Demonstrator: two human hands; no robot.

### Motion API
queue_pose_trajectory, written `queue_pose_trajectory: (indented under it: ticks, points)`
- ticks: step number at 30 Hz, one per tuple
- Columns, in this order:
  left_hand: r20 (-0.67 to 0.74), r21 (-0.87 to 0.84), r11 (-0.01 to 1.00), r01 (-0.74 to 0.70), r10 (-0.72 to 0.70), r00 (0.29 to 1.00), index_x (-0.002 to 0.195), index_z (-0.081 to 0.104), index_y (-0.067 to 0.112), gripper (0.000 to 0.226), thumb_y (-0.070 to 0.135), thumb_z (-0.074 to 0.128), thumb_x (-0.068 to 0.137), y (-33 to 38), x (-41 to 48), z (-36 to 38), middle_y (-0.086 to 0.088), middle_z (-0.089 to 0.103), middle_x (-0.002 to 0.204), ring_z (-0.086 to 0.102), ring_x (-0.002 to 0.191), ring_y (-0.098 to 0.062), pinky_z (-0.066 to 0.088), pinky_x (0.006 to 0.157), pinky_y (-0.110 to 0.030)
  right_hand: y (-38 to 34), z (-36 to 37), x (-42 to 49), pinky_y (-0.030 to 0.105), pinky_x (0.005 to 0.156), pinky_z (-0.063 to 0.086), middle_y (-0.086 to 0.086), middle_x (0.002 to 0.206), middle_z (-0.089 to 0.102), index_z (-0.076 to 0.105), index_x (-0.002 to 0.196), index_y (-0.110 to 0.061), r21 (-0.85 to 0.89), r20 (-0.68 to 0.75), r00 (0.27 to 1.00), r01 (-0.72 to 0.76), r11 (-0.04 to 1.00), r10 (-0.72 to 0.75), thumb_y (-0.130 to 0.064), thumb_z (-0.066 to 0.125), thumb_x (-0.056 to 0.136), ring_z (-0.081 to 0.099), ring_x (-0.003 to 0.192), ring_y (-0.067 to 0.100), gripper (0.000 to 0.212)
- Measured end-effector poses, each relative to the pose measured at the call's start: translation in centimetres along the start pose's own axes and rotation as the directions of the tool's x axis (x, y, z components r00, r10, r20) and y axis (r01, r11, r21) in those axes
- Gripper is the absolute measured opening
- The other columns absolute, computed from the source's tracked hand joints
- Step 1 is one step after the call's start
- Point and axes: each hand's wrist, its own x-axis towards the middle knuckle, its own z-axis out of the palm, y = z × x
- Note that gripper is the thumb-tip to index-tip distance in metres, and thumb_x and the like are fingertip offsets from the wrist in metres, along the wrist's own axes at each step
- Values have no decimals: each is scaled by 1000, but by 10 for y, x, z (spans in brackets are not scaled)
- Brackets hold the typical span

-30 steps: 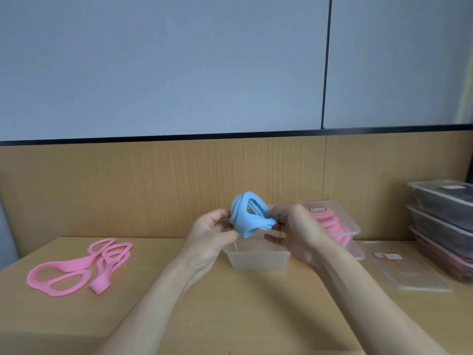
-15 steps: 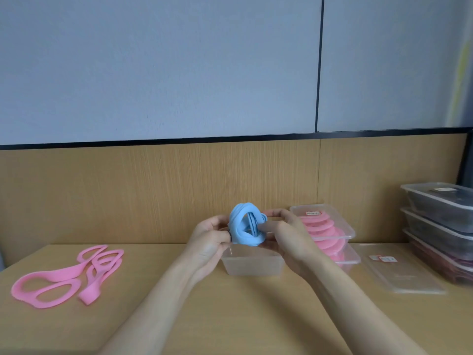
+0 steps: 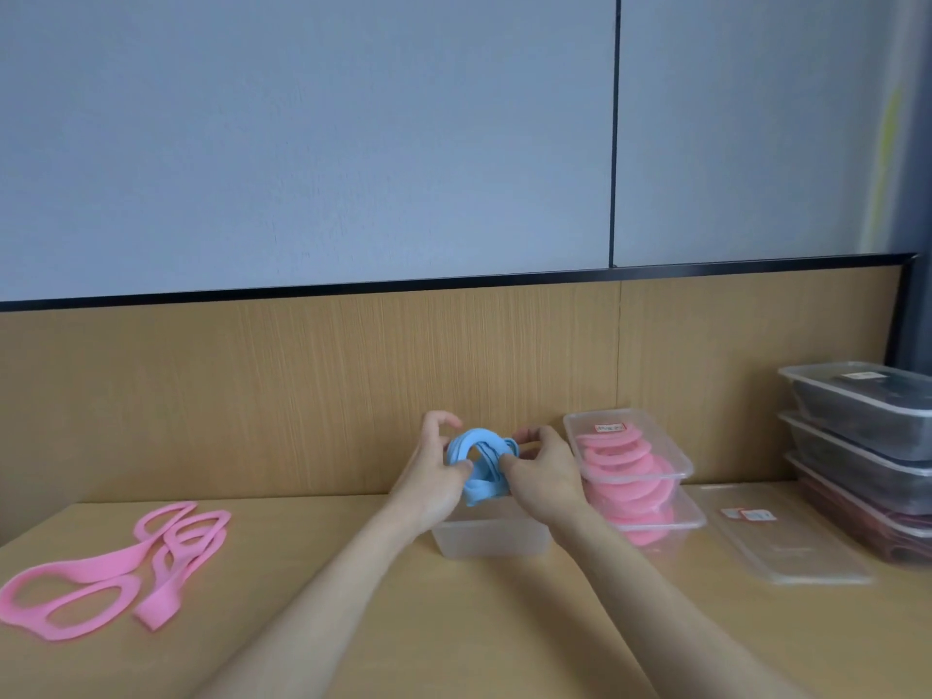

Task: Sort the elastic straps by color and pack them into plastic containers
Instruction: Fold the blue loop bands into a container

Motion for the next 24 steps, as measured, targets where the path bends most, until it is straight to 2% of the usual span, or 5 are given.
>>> queue_pose_trajectory:
  ticks: [4,10,12,16,24]
  points:
    - [41,131,988,-79,74,996,100,36,35,30,8,51,101,-13,10,4,-8,57,101,50,63,-16,45,53,-28,5,-5,0,32,71,50,3,97,66,55,108,-16,-333,85,994,98,938,-73,-16,62,84,64,89,22,25]
    - [48,208,975,-82,74,996,86,54,35,27,12,65,94,-45,11,20,1,59,103,59,82,-16,52,81,-37,23,2,-8,31,83,45,14,121,60,61,115,-6,-712,202,976,202,672,-79,-25,51,92,58,112,29,32]
    - [-20,284,955,-92,102,995,83,58,37,28,13,69,92,-53,11,23,11,54,109,55,107,-17,44,100,-35,28,5,-9,32,88,45,16,121,61,64,113,-5,-741,202,968,249,623,-147,-26,46,95,54,117,28,34]
    - [-117,302,948,-97,138,984,87,69,26,16,10,69,91,-65,8,26,7,48,127,37,122,-11,26,102,-22,38,2,-15,35,92,41,9,115,57,63,111,-10,-744,184,920,360,562,-345,-31,43,97,50,111,27,32]
    - [-101,-67,995,-74,67,993,97,75,28,19,12,66,95,-81,-5,30,6,38,150,37,137,4,28,115,-27,43,-40,-46,44,71,47,7,92,55,64,88,-6,-537,170,690,664,521,-704,-9,52,85,52,84,28,12]
